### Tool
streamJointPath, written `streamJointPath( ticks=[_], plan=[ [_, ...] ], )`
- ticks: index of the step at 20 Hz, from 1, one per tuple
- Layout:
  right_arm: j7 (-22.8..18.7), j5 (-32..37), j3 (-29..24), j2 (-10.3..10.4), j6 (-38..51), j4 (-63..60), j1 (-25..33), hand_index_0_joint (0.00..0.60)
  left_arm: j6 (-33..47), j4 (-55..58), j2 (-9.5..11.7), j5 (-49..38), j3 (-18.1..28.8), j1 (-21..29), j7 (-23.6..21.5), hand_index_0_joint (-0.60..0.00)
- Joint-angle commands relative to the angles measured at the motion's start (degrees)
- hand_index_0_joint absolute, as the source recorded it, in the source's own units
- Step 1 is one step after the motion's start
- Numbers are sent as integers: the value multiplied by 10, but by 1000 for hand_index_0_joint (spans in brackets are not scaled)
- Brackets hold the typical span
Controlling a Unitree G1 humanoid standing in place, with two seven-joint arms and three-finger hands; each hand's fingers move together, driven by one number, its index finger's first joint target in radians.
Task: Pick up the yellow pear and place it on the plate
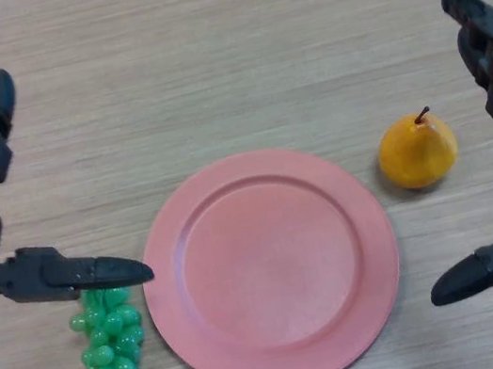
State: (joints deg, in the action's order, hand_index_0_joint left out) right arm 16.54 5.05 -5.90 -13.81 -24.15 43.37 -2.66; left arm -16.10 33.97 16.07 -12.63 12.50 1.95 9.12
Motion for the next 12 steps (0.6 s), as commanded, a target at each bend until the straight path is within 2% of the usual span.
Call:
streamJointPath(
  ticks=[1, 7, 12],
  plan=[
    [-6, 15, -32, -12, 68, 29, 18, 0, 45, 35, 14, 2, 23, 15, -1, 0],
    [-14, 16, -41, -14, 73, 17, 24, 0, 26, 48, 12, -5, 23, 11, 0, 0],
    [-20, 16, -49, -27, 105, -53, 59, 0, 62, 26, 6, 5, 16, 0, 7, 0]
  ],
)
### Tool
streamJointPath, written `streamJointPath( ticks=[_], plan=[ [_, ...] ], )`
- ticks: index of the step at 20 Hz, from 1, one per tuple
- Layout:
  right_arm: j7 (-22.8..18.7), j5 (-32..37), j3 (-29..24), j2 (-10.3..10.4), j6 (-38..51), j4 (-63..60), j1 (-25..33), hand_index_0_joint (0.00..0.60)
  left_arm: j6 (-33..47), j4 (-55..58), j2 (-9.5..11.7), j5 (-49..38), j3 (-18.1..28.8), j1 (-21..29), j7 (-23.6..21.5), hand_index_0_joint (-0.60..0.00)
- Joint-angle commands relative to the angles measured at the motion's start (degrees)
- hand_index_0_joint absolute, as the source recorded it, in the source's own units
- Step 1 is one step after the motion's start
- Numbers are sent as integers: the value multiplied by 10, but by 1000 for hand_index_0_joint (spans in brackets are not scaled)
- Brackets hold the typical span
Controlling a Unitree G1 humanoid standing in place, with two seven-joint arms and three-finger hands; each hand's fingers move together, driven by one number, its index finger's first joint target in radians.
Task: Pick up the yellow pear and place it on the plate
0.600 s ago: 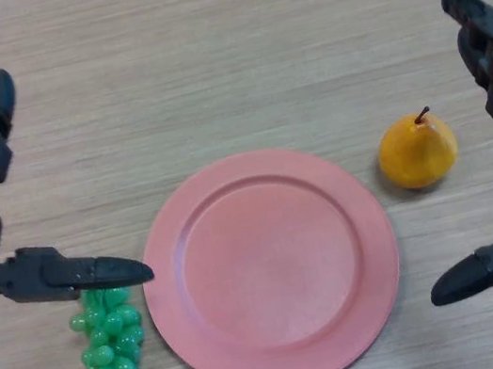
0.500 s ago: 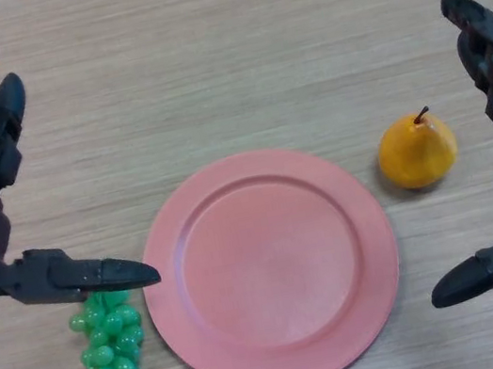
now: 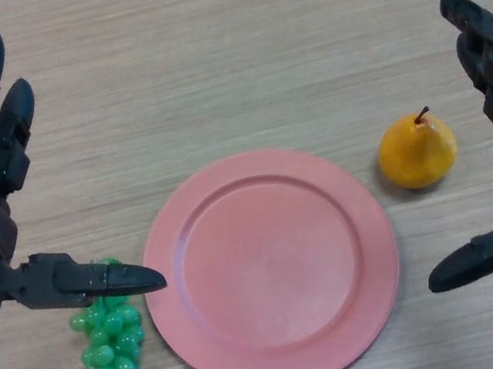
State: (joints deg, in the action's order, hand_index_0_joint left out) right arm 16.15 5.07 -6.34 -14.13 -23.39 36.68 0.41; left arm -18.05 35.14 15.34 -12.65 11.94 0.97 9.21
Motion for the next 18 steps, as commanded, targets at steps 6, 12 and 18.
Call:
streamJointPath(
  ticks=[6, 12, 18],
  plan=[
    [-22, 29, -47, -58, 153, -144, 113, 0, 84, -4, 10, 9, 7, 12, 5, 0],
    [-31, 16, -30, -73, 200, -320, 188, 0, 79, 2, 5, 21, -11, 10, 3, 0],
    [-43, 5, -14, -71, 279, -507, 249, 0, 85, 7, 2, 26, -17, 2, 18, 0]
  ],
)
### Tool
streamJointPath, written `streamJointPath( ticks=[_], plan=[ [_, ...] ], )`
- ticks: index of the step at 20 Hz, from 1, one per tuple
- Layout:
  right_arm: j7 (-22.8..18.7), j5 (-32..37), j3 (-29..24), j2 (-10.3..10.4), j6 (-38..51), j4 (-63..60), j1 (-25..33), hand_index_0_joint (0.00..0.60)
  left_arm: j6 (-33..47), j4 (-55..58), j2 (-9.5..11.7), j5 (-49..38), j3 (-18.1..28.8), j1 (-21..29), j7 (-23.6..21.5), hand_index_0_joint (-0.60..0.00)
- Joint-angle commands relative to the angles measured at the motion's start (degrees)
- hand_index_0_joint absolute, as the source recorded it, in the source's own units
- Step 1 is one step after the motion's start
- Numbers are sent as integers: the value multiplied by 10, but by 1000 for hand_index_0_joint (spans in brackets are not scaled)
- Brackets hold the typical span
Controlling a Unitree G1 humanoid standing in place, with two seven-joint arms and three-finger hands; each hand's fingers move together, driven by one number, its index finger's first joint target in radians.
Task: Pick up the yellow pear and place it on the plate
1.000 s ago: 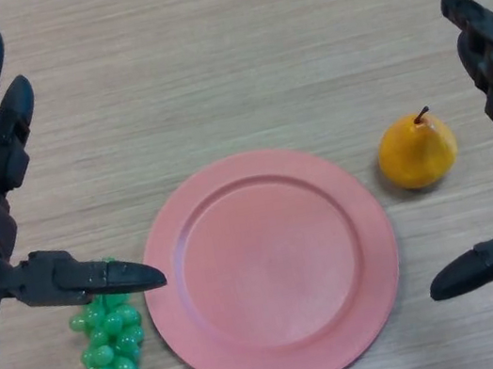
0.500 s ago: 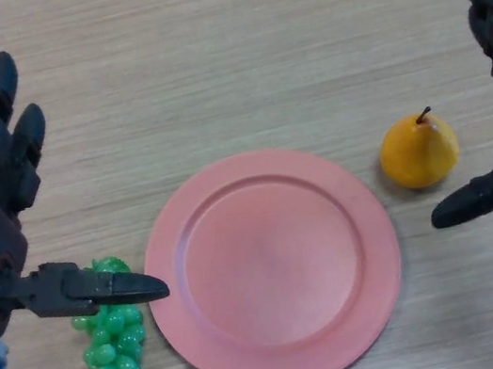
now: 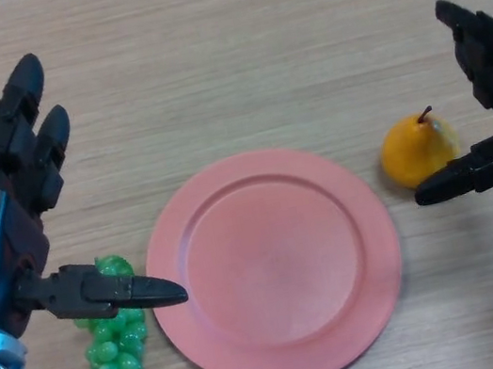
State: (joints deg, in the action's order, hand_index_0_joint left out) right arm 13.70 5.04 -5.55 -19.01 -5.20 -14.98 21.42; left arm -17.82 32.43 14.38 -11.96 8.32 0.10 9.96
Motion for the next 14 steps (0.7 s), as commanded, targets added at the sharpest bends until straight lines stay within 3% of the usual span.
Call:
streamJointPath(
  ticks=[1, 7, 11, 14],
  plan=[
    [-21, -2, -17, -22, 117, -26, 46, 0, 97, 32, 7, 21, 19, 6, 9, 0],
    [-48, -25, -4, -15, 228, -220, 117, 0, 114, 43, 6, 5, 39, -15, 9, 0],
    [-57, -36, 6, -7, 254, -289, 144, 0, 97, 58, 7, 1, 49, -24, 19, 0],
    [-110, -113, 23, -9, 315, -371, 176, 0, 87, 66, 7, -5, 59, -25, 24, 0]
  ],
)
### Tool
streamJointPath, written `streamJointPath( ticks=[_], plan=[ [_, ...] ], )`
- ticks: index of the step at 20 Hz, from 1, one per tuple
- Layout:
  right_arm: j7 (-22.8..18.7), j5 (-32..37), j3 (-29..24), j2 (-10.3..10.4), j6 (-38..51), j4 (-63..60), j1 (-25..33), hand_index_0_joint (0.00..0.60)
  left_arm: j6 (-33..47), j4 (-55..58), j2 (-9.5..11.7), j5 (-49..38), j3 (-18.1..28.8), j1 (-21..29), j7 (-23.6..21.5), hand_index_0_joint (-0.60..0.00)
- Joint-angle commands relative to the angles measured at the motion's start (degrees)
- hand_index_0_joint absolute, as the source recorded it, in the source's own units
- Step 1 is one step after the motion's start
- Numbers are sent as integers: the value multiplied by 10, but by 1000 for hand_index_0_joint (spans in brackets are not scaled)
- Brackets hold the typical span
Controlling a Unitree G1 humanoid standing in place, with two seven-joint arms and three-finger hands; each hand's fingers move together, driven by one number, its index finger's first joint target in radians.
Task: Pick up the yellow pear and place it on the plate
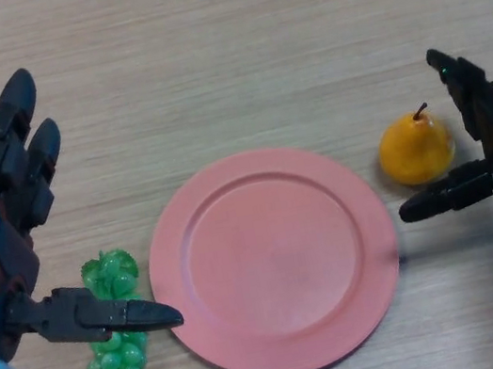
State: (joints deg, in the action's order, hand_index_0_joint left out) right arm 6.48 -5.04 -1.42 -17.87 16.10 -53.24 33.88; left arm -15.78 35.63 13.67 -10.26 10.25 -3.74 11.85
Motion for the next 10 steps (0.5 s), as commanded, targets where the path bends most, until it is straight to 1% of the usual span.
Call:
streamJointPath(
  ticks=[1, 3, 5, 7, 8, 9, 10],
  plan=[
    [-61, -42, -13, -23, 117, -13, 63, 0, 68, 35, 12, -23, 41, 12, 5, 0],
    [-83, -80, -6, -21, 129, -48, 80, 0, 68, 36, 11, -28, 45, 10, 4, 0],
    [-102, -107, -2, -17, 125, -74, 93, 0, 68, 37, 10, -35, 51, 6, 5, 0],
    [-121, -125, -1, -14, 125, -94, 101, 0, 64, 43, 14, -40, 57, -3, 16, 0],
    [-121, -125, -1, -13, 124, -95, 102, 100, 64, 44, 13, -40, 58, -4, 17, 0],
    [-121, -125, -2, -12, 121, -97, 103, 250, 66, 44, 13, -41, 60, -5, 18, 0],
    [-125, -131, 1, -11, 119, -99, 103, 350, 68, 43, 11, -42, 62, -6, 19, 0]
  ],
)
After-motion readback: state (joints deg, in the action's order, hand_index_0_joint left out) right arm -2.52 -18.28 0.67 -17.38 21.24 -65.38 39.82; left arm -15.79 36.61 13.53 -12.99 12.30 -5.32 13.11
